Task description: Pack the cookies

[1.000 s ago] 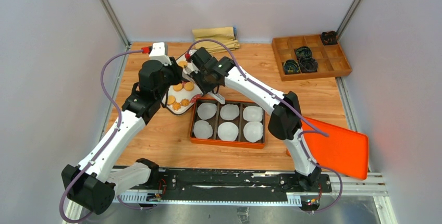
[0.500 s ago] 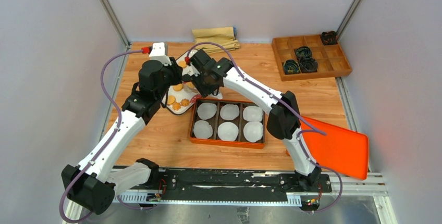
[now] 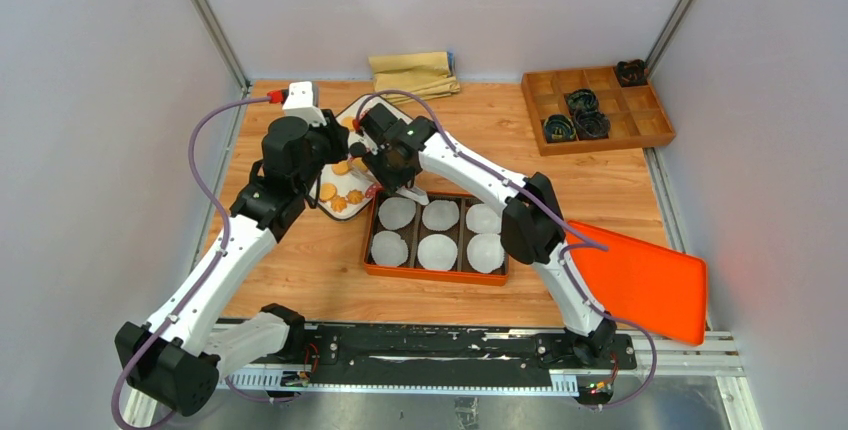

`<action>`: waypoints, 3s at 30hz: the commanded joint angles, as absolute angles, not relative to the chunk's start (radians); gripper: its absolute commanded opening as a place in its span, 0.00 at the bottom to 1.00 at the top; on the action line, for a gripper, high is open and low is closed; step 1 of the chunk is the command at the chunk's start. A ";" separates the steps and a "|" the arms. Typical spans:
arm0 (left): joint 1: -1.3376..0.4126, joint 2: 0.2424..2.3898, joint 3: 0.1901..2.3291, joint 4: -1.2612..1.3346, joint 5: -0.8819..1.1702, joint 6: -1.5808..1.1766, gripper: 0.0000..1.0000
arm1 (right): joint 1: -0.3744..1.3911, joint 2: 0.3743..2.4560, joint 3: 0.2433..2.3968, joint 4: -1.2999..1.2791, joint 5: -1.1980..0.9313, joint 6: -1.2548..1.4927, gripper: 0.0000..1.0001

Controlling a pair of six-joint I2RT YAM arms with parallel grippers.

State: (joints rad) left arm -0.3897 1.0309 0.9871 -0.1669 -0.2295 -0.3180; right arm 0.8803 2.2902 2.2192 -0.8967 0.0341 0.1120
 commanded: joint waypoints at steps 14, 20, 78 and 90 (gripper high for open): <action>-0.393 1.016 0.977 -0.155 -0.236 -0.311 0.34 | 0.873 2.321 2.327 -0.951 0.078 0.115 0.25; -0.393 1.012 0.982 -0.156 -0.232 -0.310 0.33 | 0.872 2.269 2.313 -0.947 0.150 0.113 0.16; -0.393 1.009 0.997 -0.180 -0.158 -0.357 0.37 | 1.075 1.769 1.686 -0.982 0.282 0.242 0.50; -0.393 0.998 1.024 -0.198 -0.143 -0.361 0.38 | 1.077 1.712 1.784 -0.988 0.240 0.244 0.47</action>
State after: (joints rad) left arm -0.3897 1.0161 0.9894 -0.1856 -0.1593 -0.3668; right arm 1.0687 1.7649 1.7130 -0.9684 0.2523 0.2432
